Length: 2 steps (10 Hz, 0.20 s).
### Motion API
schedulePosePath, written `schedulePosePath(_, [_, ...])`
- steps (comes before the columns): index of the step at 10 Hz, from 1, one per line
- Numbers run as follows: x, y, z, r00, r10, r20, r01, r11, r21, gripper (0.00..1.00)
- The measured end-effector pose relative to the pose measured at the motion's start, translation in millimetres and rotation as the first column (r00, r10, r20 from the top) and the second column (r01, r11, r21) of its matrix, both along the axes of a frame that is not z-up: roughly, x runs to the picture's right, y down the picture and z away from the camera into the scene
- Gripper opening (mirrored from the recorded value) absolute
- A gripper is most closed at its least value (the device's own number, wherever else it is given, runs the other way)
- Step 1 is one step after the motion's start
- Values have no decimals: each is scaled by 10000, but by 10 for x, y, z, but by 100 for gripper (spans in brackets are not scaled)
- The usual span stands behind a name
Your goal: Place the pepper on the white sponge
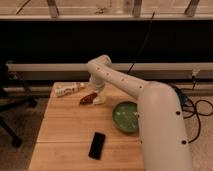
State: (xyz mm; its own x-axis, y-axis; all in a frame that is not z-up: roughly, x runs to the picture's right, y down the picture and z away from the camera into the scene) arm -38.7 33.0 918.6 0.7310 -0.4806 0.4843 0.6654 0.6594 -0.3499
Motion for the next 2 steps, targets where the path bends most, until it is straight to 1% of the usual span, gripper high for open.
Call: schedulePosePath(2, [-24, 41, 25, 9999, -105, 77, 106, 9999, -132, 80])
